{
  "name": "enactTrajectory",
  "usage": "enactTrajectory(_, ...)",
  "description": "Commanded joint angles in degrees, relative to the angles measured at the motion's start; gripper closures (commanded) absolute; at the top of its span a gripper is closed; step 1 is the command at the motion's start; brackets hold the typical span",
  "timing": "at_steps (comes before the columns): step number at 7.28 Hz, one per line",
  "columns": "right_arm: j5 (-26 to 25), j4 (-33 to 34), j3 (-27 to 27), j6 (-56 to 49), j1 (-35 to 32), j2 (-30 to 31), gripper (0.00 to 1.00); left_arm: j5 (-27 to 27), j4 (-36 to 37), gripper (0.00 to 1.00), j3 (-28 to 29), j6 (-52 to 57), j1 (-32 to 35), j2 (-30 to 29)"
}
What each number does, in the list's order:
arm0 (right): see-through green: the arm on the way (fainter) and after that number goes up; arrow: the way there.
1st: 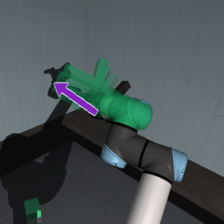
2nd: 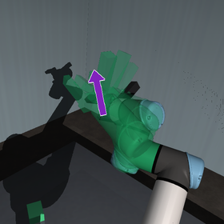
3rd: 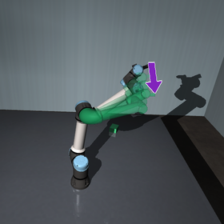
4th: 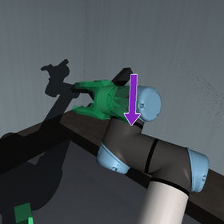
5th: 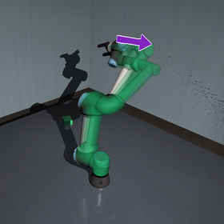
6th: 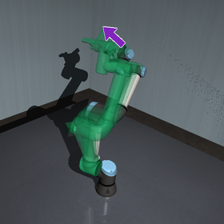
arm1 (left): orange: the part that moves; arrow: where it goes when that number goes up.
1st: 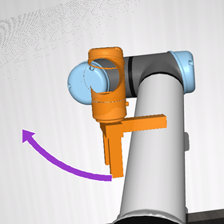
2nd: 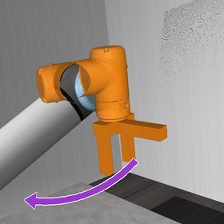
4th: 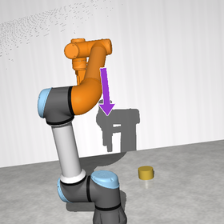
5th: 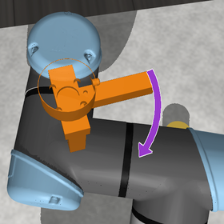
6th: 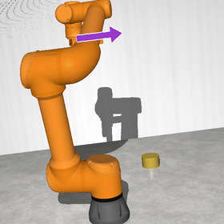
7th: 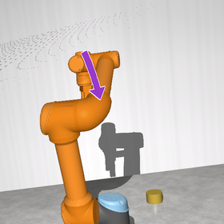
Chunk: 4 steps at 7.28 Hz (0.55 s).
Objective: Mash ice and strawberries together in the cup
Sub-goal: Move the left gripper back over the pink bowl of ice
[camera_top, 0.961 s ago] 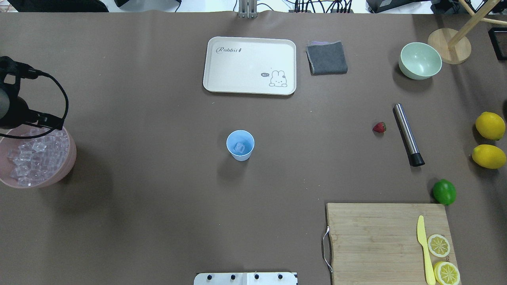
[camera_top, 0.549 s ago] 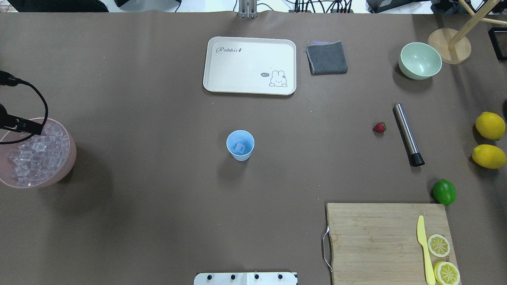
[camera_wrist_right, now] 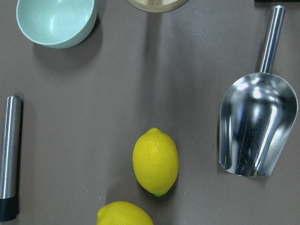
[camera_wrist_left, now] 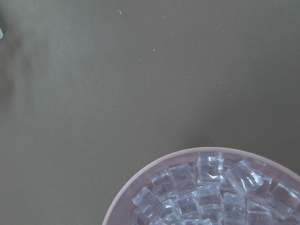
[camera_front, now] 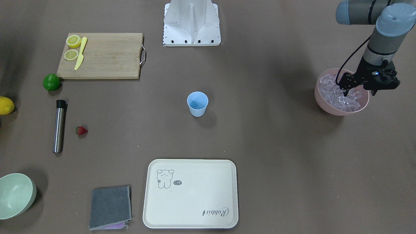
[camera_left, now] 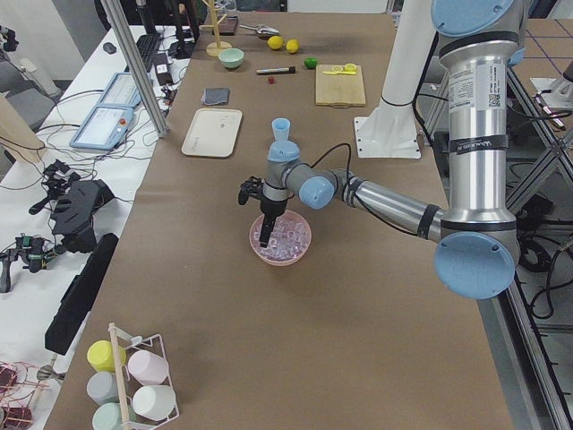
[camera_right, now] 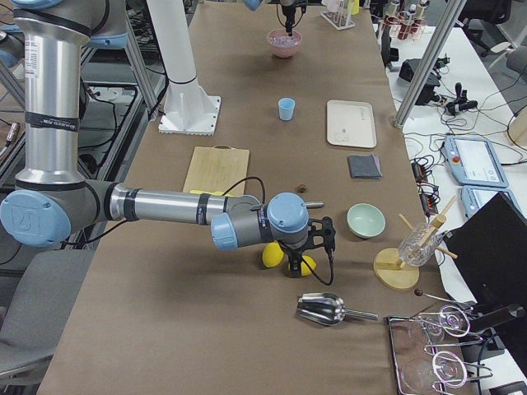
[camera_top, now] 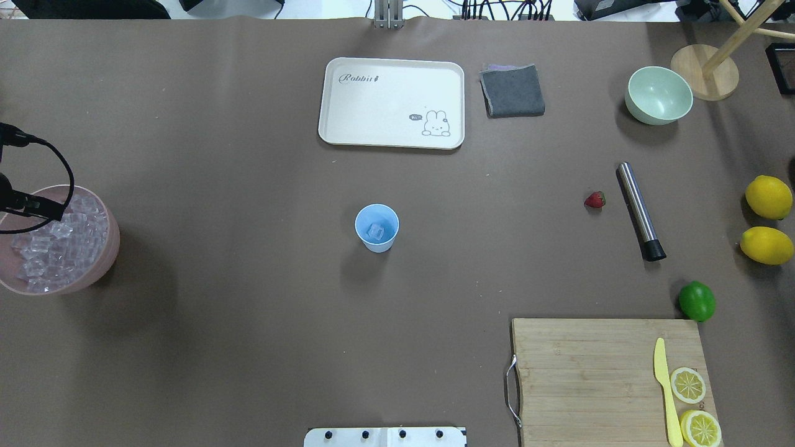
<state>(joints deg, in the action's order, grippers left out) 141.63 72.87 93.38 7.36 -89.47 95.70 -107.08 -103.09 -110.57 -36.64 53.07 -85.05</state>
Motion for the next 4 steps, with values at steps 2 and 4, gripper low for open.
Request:
enactTrajectory(2,-1.88,0.08,-0.12,0.02,0.00,-0.68,0.00,-0.06,0.08,0.03,1.06,-3.23,-2.51,-0.64)
enactTrajectory(4,-1.88,0.00,-2.22,0.02,0.00,-2.26,0.00,0.12,0.08,0.03,1.32,-3.70,-3.15,-0.38)
